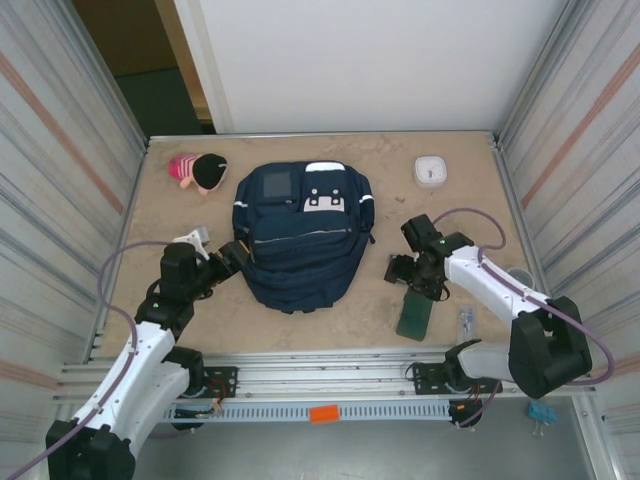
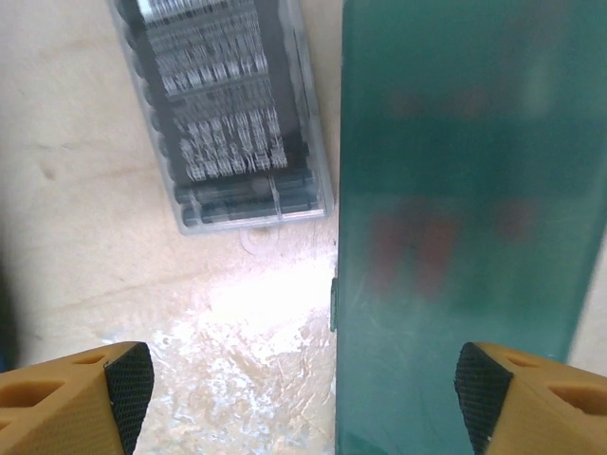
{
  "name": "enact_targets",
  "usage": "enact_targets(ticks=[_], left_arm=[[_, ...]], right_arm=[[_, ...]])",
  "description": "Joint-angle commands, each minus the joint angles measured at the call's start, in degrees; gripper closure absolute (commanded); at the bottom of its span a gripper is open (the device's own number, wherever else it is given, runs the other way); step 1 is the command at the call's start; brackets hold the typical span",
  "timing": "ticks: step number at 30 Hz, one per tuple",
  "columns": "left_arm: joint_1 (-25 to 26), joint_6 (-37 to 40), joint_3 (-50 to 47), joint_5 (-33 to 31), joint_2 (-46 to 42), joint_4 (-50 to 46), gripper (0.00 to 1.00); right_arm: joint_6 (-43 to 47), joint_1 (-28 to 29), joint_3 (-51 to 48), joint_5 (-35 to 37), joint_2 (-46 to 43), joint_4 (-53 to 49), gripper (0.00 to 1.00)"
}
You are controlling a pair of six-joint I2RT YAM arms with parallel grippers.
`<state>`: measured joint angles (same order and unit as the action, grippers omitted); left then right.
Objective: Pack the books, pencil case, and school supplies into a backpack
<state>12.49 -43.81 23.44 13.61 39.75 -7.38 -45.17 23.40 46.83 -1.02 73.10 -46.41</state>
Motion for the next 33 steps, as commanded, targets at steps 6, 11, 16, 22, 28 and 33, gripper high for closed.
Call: enact_targets(ticks=[6, 11, 16, 22, 28, 33], left_arm=[[0.3, -0.5, -0.5, 0.8, -0.2, 0.9, 0.34], [0.4, -0.2, -0.4, 0.6, -0.3, 0.6, 0.34], [0.4, 0.2, -0.1, 0.6, -0.2, 0.1, 0.34], [0.4, -0.2, -0.3, 0.7, 0.3, 0.8, 0.34], [0.4, 0.0, 0.0, 0.7, 0.4, 0.4, 0.34], [0.5, 0.3, 0.5, 0.5, 0.5, 0.2, 0.34]], right_arm=[[7.5, -1.1, 5.7, 8.4, 6.6, -12.0, 0.08], [5.6, 1.0, 3.7, 5.6, 12.1, -8.4, 0.05], [5.9, 0.9, 3.2, 7.0, 15.4, -8.1, 0.05], [6.8, -0.3, 1.4, 3.2, 17.2, -3.7, 0.1], [7.1, -1.0, 0.6, 3.1, 19.0, -2.6, 0.22], [6.9, -1.0, 0.1, 3.8, 17.5, -2.9, 0.34]])
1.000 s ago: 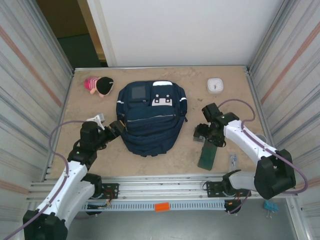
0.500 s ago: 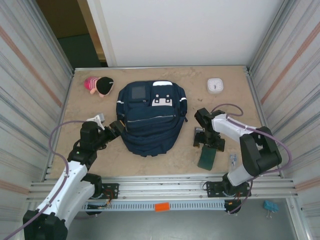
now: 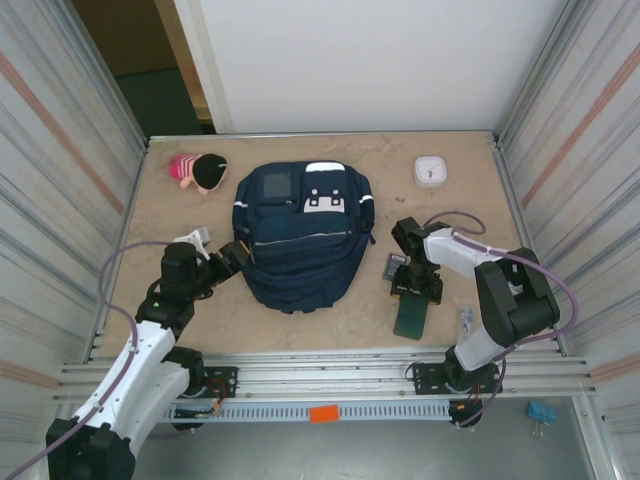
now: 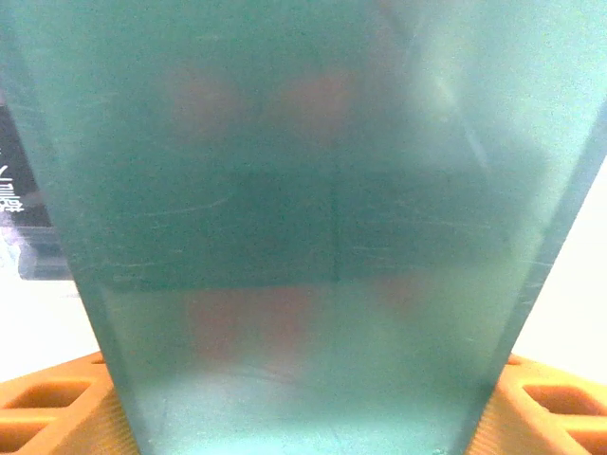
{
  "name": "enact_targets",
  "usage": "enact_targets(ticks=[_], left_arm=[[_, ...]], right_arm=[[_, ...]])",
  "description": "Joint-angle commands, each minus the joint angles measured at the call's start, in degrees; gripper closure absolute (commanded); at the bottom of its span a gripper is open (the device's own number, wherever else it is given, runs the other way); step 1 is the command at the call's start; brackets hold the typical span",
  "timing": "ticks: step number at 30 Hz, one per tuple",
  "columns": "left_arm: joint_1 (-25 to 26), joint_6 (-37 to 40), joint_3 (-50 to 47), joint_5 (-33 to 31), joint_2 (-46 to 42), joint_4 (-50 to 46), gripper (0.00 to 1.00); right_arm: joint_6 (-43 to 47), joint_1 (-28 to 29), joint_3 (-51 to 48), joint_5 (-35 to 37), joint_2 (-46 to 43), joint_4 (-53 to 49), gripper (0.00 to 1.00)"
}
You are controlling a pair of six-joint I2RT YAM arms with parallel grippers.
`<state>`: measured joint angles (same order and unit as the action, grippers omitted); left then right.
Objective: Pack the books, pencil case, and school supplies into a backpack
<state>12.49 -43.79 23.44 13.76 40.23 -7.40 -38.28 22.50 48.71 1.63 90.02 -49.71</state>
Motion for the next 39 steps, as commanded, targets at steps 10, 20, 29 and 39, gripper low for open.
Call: enact_targets(ticks=[10, 20, 29, 39], left_arm=[[6.0, 14.0, 7.3, -0.5, 2.6, 0.6, 0.34], [20.9, 59.4, 19.4, -0.2, 19.1, -5.9, 0.29], [23.5, 62.3, 27.2, -2.0, 34.8, -4.2, 0.21], [23.4, 65.4, 31.6, -10.9, 46.9, -2.1, 0.21]], right_arm=[[-0.7, -0.1, 1.1, -0.9, -17.9, -0.7, 0.38], [-0.6, -0.5, -5.1, -14.9, -39.0, 20.0, 0.42], [-0.9, -0.2, -8.8, -17.1, -42.9, 23.2, 0.43], [0.1, -0.2, -10.1, -17.3, -43.9, 23.1, 0.44]])
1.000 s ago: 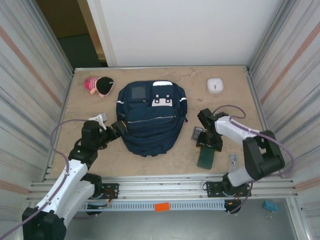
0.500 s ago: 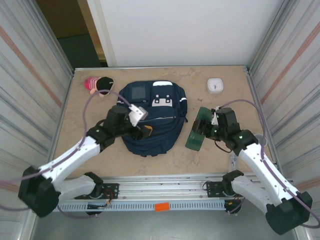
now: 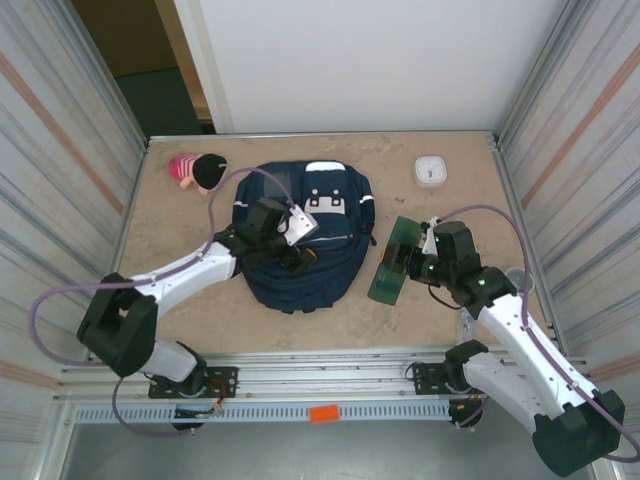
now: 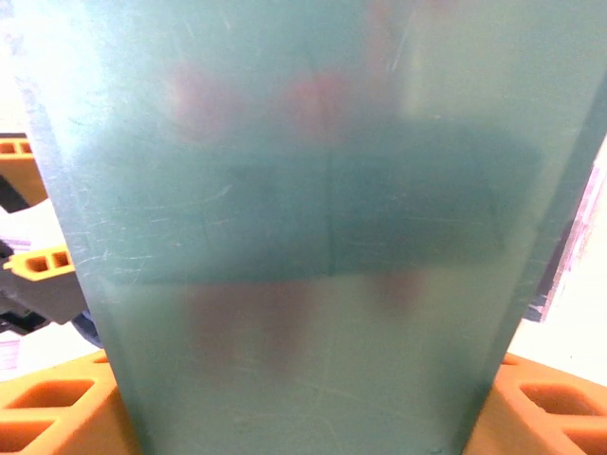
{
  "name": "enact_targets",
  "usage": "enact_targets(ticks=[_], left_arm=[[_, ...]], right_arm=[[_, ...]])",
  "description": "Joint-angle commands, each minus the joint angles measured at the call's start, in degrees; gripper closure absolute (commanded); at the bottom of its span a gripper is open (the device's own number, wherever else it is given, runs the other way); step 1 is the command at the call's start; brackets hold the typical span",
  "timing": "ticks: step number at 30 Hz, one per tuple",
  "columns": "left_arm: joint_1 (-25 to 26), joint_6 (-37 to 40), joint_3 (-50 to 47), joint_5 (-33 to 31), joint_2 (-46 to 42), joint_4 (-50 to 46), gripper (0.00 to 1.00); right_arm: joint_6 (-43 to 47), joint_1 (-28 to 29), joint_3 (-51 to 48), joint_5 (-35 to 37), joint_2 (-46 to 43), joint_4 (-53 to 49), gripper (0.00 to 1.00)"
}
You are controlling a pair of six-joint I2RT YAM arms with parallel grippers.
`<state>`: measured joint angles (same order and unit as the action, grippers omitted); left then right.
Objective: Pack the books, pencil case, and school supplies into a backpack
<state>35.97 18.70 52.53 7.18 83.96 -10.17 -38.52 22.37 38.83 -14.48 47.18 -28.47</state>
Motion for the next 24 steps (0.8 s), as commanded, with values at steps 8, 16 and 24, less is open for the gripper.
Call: enact_targets(ticks=[8, 16, 24], left_arm=[[0.2, -6.4, 6.0, 0.6, 0.1, -2.5, 0.91], [4.0, -19.0, 3.9, 5.1, -14.5, -1.9, 1.0], [4.0, -32.0, 4.5, 2.3, -18.1, -2.1, 1.0]], right_arm=[[0.6, -1.4, -2.6, 0.3, -1.1, 1.2, 0.45], [1.5, -7.3, -3.3, -5.8, -0.3, 1.7, 0.45], [5.3, -14.6, 1.9, -15.2, 2.3, -2.3, 0.45]])
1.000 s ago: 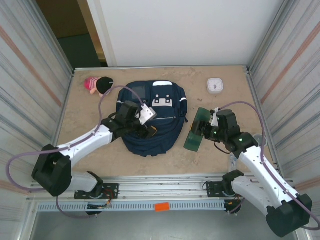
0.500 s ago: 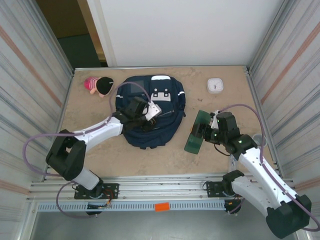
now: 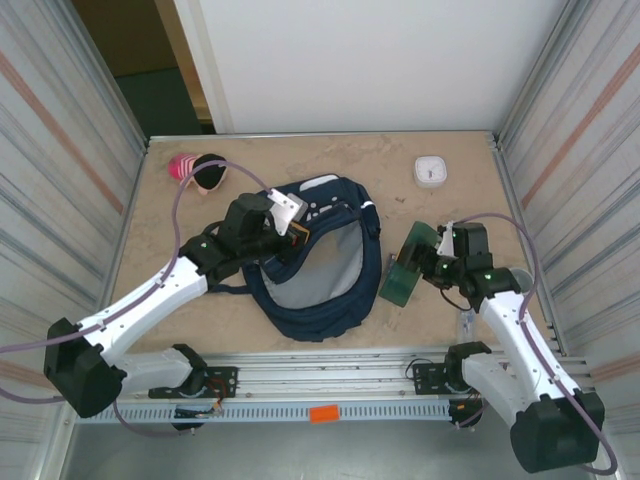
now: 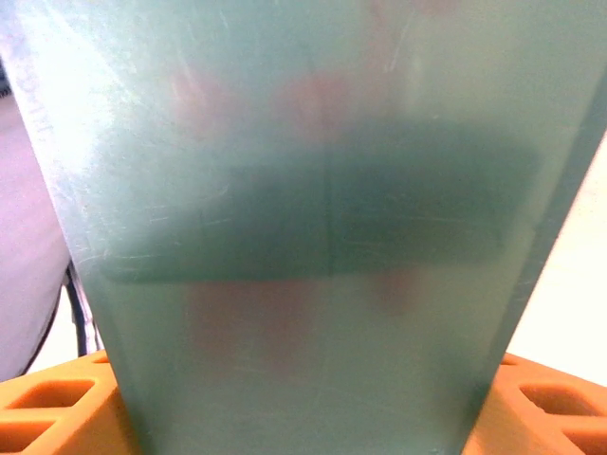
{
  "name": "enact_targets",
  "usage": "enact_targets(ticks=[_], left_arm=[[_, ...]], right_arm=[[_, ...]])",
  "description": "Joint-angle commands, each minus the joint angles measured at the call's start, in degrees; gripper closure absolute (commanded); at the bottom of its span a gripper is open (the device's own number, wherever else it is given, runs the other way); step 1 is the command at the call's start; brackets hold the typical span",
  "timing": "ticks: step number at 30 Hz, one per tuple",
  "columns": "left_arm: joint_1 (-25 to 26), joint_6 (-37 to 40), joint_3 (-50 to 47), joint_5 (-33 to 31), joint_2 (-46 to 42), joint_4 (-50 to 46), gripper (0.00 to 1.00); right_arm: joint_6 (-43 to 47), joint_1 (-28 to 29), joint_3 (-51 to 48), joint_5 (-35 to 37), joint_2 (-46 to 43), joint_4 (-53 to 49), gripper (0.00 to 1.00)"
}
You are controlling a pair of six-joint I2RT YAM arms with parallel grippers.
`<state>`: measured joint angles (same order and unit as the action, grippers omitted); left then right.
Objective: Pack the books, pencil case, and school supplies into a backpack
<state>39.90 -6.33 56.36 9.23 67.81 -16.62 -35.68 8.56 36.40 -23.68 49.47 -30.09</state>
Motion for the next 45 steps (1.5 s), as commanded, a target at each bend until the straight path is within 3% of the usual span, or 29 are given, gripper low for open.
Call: enact_targets(ticks=[1, 3, 6, 10, 12, 15, 18, 21, 24, 32, 38, 45], left_arm=[[0.0, -7.0, 0.8, 0.4, -1.8, 4.7, 1.0], [0.0, -7.0, 1.6, 0.0, -1.1, 5.0, 1.0], [-0.3, -6.6, 3.5, 0.9, -0.3, 5.2, 1.0], [-1.0, -6.6, 6.3, 2.7, 0.5, 5.6, 1.0], [-1.3, -6.5, 7.1, 3.6, 0.6, 5.6, 1.0], [-1.4, -7.5, 7.0, 4.8, 0.6, 6.2, 1.0], [-1.9, -8.7, 6.7, 5.6, 0.5, 6.6, 1.0], [-2.9, -10.5, 6.5, 5.6, 0.3, 7.2, 1.0], [-4.2, -12.7, 5.6, 6.1, -0.3, 9.8, 1.0], [-5.5, -15.6, 5.0, 6.7, -0.8, 14.1, 1.0], [-5.5, -17.0, 4.8, 8.9, -0.7, 16.2, 1.0], [-5.5, -18.1, 4.7, 11.9, -0.4, 17.7, 1.0]], right_arm=[[2.3, -0.7, 5.0, -7.8, -0.1, -0.8, 0.45], [1.5, 0.3, 5.9, -11.6, -0.7, -0.4, 0.45], [-1.5, 5.9, 6.4, -9.2, -2.8, 0.5, 0.45], [-3.8, 20.0, 3.6, 4.8, -8.2, 10.7, 0.46], [-0.6, 26.7, 1.8, 14.2, -11.0, 16.3, 0.45], [6.1, 32.3, 0.3, 21.8, -12.2, 24.9, 0.45], [8.9, 33.1, 2.4, 20.3, -7.8, 27.6, 0.46], [8.7, 34.2, 6.7, 16.4, -0.3, 22.2, 0.48], [6.8, 38.6, 8.6, 20.6, 3.7, 17.0, 0.49], [-13.9, 40.3, 1.4, 23.9, 3.6, 19.0, 0.48], [-23.7, 37.3, 3.1, 16.1, 11.4, 18.7, 0.47], [-37.8, 35.4, 4.8, 12.5, 21.5, 29.7, 0.44]])
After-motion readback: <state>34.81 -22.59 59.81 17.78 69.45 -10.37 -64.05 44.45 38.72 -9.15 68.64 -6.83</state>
